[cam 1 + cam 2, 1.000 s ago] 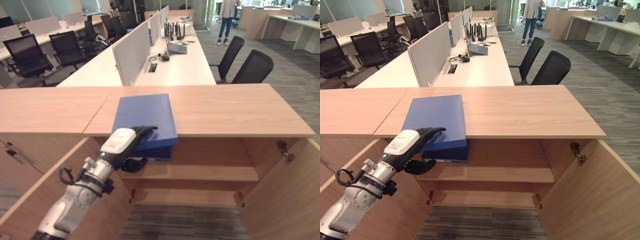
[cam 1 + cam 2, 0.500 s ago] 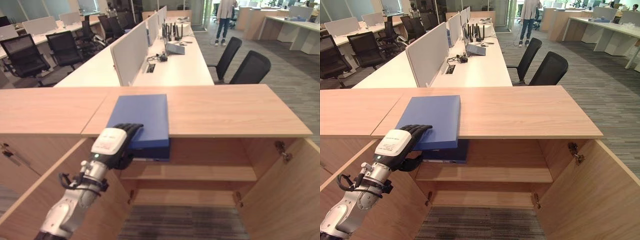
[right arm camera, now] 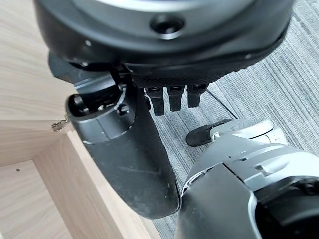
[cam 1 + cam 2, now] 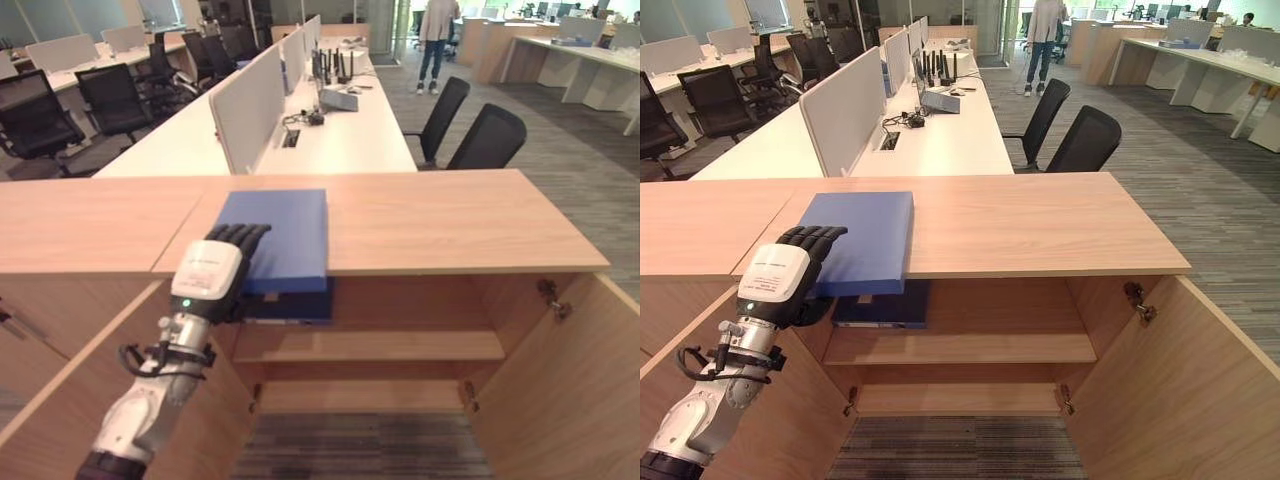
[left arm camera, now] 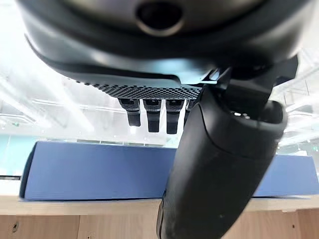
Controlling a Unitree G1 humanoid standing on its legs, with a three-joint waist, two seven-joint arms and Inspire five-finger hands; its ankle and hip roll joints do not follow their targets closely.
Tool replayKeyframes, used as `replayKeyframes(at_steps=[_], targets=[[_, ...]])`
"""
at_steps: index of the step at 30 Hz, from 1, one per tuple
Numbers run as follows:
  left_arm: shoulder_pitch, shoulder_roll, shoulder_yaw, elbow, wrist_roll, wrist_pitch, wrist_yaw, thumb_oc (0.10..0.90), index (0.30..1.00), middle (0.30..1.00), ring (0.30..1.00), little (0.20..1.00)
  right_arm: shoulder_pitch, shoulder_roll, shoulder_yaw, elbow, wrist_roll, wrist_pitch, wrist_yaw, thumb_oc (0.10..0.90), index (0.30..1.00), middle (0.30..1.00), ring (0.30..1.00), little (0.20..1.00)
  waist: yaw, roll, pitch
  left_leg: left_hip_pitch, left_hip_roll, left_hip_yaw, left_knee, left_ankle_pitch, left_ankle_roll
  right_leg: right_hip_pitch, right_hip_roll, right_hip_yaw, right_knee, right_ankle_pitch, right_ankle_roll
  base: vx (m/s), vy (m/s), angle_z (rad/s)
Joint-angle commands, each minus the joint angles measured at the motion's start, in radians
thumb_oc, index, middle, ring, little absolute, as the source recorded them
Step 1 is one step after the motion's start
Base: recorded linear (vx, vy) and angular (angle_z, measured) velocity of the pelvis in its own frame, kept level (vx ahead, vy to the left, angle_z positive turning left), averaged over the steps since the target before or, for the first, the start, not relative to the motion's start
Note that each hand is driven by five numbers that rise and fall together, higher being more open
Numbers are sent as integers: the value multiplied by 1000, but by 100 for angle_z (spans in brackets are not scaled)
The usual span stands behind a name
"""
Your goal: Put the empty folder in the office cabinet
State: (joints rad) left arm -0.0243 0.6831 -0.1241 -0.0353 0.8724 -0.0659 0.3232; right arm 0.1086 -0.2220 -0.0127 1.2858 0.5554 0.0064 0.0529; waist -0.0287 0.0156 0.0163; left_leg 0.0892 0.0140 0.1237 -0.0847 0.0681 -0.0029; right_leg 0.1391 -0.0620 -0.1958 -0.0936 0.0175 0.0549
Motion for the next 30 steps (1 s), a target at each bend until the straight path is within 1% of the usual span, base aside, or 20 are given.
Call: replayKeyframes(at_steps=[1,5,9,16,21,23,24,25,26,27,28,30], targets=[[-226,31,35,43,51,43,113,400,300,300,300,300,-67,-14,43,-29,6,-38,-3,800,900,900,900,900,-18,-45,6,43,16,-32,-3,-157,-37,0,-46,-52,6,-36,65,-13,-2,-5],[-264,32,-13,153,75,81,108,400,300,300,300,300,-66,-24,51,-42,-3,-36,-2,800,900,900,900,900,-24,-47,7,43,17,-27,-3,-157,-37,-3,-46,-46,6,-34,65,-17,-4,-7],[-255,30,-47,252,91,105,88,400,300,300,300,300,-63,-29,50,-54,-8,-37,-1,800,900,900,900,900,-30,-47,8,47,17,-21,-3,-159,-36,-3,-47,-41,6,-34,65,-9,-1,-3],[-210,23,-43,306,78,113,70,400,300,300,300,300,-54,-33,39,-48,-23,-33,-4,800,900,900,900,900,-31,-48,6,52,16,-19,-3,-163,-34,-1,-46,-38,6,-35,64,0,0,-2],[-190,11,-27,316,57,117,59,400,300,300,300,300,-54,-35,33,-43,-26,-31,-5,800,900,900,900,900,-31,-48,6,54,15,-17,-3,-162,-34,1,-46,-38,6,-35,63,1,2,-3],[-171,-19,5,274,-23,97,36,400,300,300,300,300,-55,-35,24,-50,-19,-30,-5,800,900,900,900,900,-27,-50,6,54,15,-19,-3,-162,-32,1,-46,-38,6,-35,61,0,0,0],[-169,-19,6,273,-23,97,35,400,300,300,300,300,-55,-35,24,-50,-19,-30,-5,800,900,900,900,900,-28,-50,6,54,15,-19,-3,-162,-32,1,-46,-38,6,-35,61,0,0,0],[-138,-54,41,188,-122,63,-7,400,300,300,300,300,-53,-34,18,-64,-13,-28,-8,800,900,900,900,900,-24,-50,10,56,15,-22,-3,-162,-31,3,-46,-39,6,-35,60,0,0,0],[-116,-72,61,128,-190,36,-33,400,300,300,300,300,-52,-31,11,-70,-10,-27,-8,800,900,900,900,900,-19,-51,12,53,14,-24,-3,-161,-30,1,-46,-40,6,-35,59,0,0,0],[-106,-71,69,115,-195,37,-42,400,300,300,300,300,-51,-32,13,-71,-11,-26,-9,800,900,900,900,900,-21,-50,11,53,14,-24,-3,-161,-30,1,-46,-40,6,-35,60,13,22,-5],[-47,-106,91,-41,-414,-32,-151,400,300,300,300,300,-43,-29,6,-67,-15,-21,3,800,900,900,900,900,-15,-47,16,56,15,-27,-3,-163,-30,4,-44,-44,6,-36,60,-7,26,-3],[-18,-131,99,-157,-639,-80,-235,400,300,300,300,300,-45,-21,15,-40,-37,-15,12,800,900,900,900,900,-13,-44,17,48,11,-27,-3,-156,-28,-2,-47,-47,6,-29,60,-13,33,3]])
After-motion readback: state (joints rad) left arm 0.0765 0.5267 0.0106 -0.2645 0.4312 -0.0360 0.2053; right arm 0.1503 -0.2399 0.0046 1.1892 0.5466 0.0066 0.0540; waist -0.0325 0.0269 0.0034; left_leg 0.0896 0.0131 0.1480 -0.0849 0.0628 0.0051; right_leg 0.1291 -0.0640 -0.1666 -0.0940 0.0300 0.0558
